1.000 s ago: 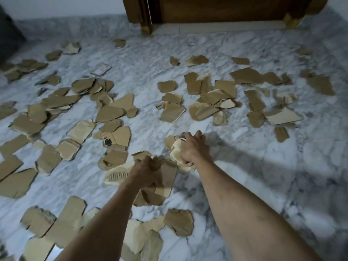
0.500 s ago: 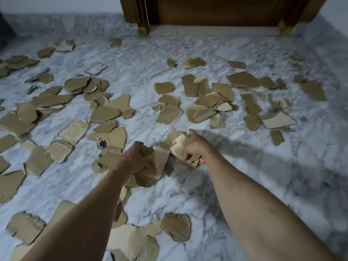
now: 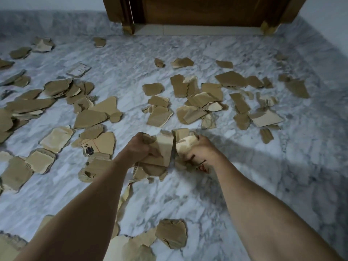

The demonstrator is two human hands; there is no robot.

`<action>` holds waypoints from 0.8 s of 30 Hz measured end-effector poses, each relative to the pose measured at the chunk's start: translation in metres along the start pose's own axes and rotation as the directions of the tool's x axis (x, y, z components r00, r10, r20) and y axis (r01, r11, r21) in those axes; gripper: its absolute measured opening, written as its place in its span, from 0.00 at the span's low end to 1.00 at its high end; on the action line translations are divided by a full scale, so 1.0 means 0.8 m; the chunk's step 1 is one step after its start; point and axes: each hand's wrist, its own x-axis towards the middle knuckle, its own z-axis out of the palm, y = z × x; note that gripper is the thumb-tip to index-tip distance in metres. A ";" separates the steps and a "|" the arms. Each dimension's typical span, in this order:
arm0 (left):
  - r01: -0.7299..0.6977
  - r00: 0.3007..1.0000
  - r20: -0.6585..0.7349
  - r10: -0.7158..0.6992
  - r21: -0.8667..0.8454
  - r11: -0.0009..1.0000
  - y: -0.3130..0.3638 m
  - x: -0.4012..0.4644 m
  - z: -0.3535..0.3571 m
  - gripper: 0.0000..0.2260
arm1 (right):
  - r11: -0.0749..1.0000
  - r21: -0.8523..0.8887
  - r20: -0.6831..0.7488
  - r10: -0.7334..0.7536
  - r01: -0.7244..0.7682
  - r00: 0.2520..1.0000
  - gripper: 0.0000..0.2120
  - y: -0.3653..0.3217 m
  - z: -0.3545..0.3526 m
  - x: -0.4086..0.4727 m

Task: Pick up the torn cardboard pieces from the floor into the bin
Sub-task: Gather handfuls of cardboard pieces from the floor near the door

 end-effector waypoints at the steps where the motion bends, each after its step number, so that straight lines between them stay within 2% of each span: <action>1: -0.010 1.000 0.007 0.010 -0.063 0.998 0.009 0.001 0.006 0.20 | 0.998 0.066 -0.012 0.010 -0.009 1.000 0.28 0.007 -0.015 0.000; 4: -0.030 0.998 0.047 0.042 -0.220 0.975 0.035 0.007 0.026 0.19 | 0.982 0.190 -0.073 0.020 -0.006 0.997 0.26 0.021 -0.061 -0.005; 6: -0.044 0.993 0.096 0.071 -0.259 0.965 0.052 0.015 0.040 0.15 | 0.974 0.227 -0.135 0.028 0.003 0.990 0.29 0.027 -0.089 -0.004; 9: -0.083 0.983 0.139 0.122 -0.258 0.963 0.075 0.043 0.060 0.10 | 0.961 0.275 -0.219 0.056 0.007 0.974 0.27 0.030 -0.127 0.000; 11: -0.085 0.979 0.152 0.134 -0.290 0.953 0.092 0.059 0.075 0.15 | 0.952 0.306 -0.259 0.093 -0.010 0.961 0.29 0.029 -0.150 0.002; 13: -0.036 0.985 0.143 0.092 -0.357 0.934 0.105 0.072 0.091 0.27 | 0.944 0.327 -0.308 0.144 -0.038 0.940 0.31 0.030 -0.168 0.008; 14: 0.004 0.987 0.147 0.059 -0.397 0.918 0.114 0.075 0.100 0.30 | 0.935 0.346 -0.305 0.184 -0.071 0.934 0.31 0.031 -0.174 0.009; 16: 0.051 0.987 0.160 0.031 -0.480 0.876 0.135 0.080 0.121 0.33 | 0.905 0.400 -0.207 0.244 -0.146 0.947 0.25 0.033 -0.177 0.010; 18: 0.060 0.985 0.172 0.036 -0.523 0.850 0.164 0.077 0.143 0.27 | 0.905 0.411 -0.164 0.189 -0.107 0.968 0.19 0.030 -0.175 0.013; 20: 0.069 0.978 0.204 0.036 -0.484 0.872 0.192 0.078 0.165 0.20 | 0.911 0.412 -0.242 0.081 0.026 0.967 0.18 0.030 -0.175 0.021; 21: 0.078 0.970 0.241 0.035 -0.442 0.894 0.205 0.079 0.175 0.17 | 0.912 0.406 -0.300 0.079 0.053 0.951 0.17 0.028 -0.179 0.020; 24: 0.140 0.927 0.374 0.009 -0.371 0.918 0.240 0.089 0.201 0.19 | 0.921 0.390 -0.405 0.190 -0.019 0.894 0.14 0.028 -0.201 0.026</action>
